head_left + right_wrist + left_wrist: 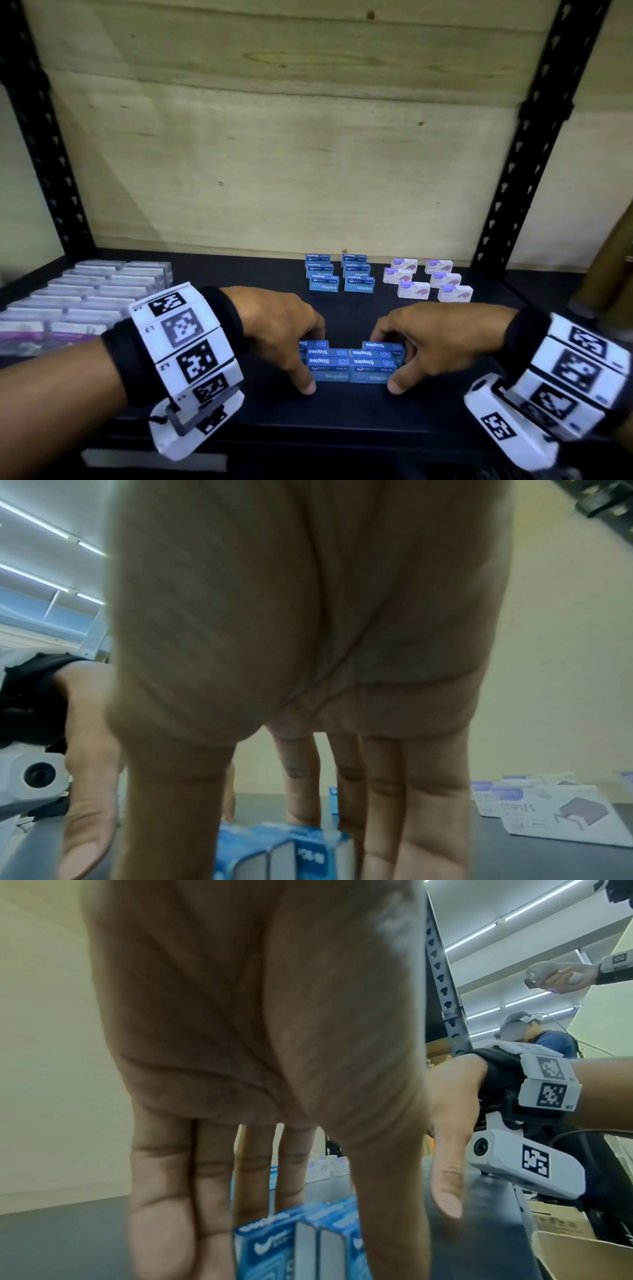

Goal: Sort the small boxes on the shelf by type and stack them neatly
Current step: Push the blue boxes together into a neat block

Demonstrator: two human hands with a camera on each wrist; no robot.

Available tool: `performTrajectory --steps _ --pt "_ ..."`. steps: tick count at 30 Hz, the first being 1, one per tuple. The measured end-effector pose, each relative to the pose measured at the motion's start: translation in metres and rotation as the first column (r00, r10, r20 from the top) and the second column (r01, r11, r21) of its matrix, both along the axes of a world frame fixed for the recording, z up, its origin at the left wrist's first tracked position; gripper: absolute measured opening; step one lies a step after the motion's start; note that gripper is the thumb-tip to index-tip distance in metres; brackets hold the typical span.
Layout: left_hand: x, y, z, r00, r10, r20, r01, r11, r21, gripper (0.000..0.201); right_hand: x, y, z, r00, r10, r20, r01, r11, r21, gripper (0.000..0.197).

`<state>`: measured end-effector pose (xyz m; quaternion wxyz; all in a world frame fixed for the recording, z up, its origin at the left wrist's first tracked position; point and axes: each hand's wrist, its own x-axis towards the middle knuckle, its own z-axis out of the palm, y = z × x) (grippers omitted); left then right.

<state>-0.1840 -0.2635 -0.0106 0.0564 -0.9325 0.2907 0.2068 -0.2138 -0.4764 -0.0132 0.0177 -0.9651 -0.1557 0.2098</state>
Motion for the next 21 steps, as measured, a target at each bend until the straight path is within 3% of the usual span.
performTrajectory --steps 21 --pt "0.004 -0.014 -0.014 0.995 -0.063 0.075 0.07 0.992 -0.104 0.052 0.006 0.015 -0.011 0.993 0.075 0.096 -0.071 0.996 -0.053 0.052"
